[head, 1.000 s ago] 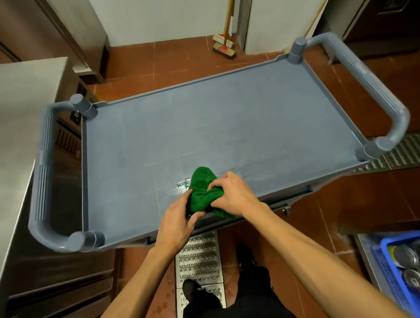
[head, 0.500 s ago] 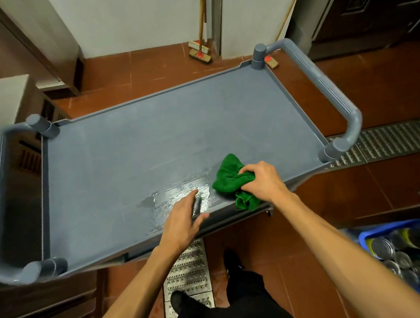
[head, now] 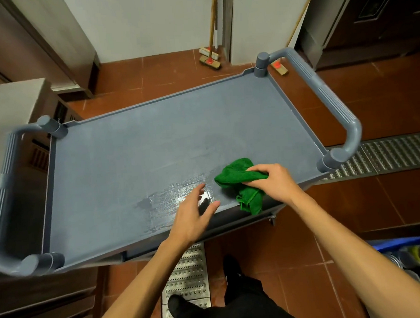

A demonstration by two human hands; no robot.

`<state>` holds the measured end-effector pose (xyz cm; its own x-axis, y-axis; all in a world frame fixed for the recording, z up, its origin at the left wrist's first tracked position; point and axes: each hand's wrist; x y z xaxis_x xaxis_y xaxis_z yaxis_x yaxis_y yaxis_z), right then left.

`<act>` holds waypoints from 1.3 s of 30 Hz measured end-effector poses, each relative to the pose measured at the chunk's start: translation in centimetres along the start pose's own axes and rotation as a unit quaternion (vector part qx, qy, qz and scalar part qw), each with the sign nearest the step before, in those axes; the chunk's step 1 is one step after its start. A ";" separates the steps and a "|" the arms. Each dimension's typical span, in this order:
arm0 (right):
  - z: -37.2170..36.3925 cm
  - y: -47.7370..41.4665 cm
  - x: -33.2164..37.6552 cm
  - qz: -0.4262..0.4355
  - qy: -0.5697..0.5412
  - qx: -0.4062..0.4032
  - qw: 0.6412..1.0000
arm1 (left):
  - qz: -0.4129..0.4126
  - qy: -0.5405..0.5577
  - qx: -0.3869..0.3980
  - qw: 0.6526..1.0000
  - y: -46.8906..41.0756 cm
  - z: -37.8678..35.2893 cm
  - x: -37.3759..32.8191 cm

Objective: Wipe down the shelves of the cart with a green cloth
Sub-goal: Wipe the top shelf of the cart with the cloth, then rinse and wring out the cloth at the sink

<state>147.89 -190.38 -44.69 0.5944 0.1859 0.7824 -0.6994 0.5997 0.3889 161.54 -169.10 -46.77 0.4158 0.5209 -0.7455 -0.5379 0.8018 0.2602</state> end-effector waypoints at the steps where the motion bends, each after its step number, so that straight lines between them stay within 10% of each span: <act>1: -0.1 0.1 0.3 0.008 -0.015 0.000 1.000 | 0.012 0.022 0.008 1.000 -0.2 -0.2 -0.5; 11: -0.8 2.4 4.8 0.065 -0.200 0.048 0.976 | 0.063 0.249 0.006 0.966 -0.1 -0.5 -2.7; 23: -5.2 4.7 12.1 0.062 -0.391 0.205 0.895 | 0.080 0.552 -0.089 0.825 4.0 3.2 -3.5; 31: -10.6 6.4 15.7 0.157 -0.148 0.313 0.925 | 0.077 0.684 -0.167 0.706 11.6 6.4 -1.4; 39: -19.7 15.5 20.0 0.293 0.076 0.467 0.831 | 0.045 0.710 -0.309 0.630 24.6 9.7 3.4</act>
<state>156.79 -162.04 -32.63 0.0368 0.3714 0.9277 -0.8469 -0.4812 0.2262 156.83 -144.73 -36.90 -0.4776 -0.5842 -0.6562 -0.8780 0.2908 0.3801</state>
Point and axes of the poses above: each hand's wrist, its own y-axis away from the middle knuckle, its own z-axis out of the back of the hand, x = y × z, and after that the axes turned 5 degrees about x, right-handed
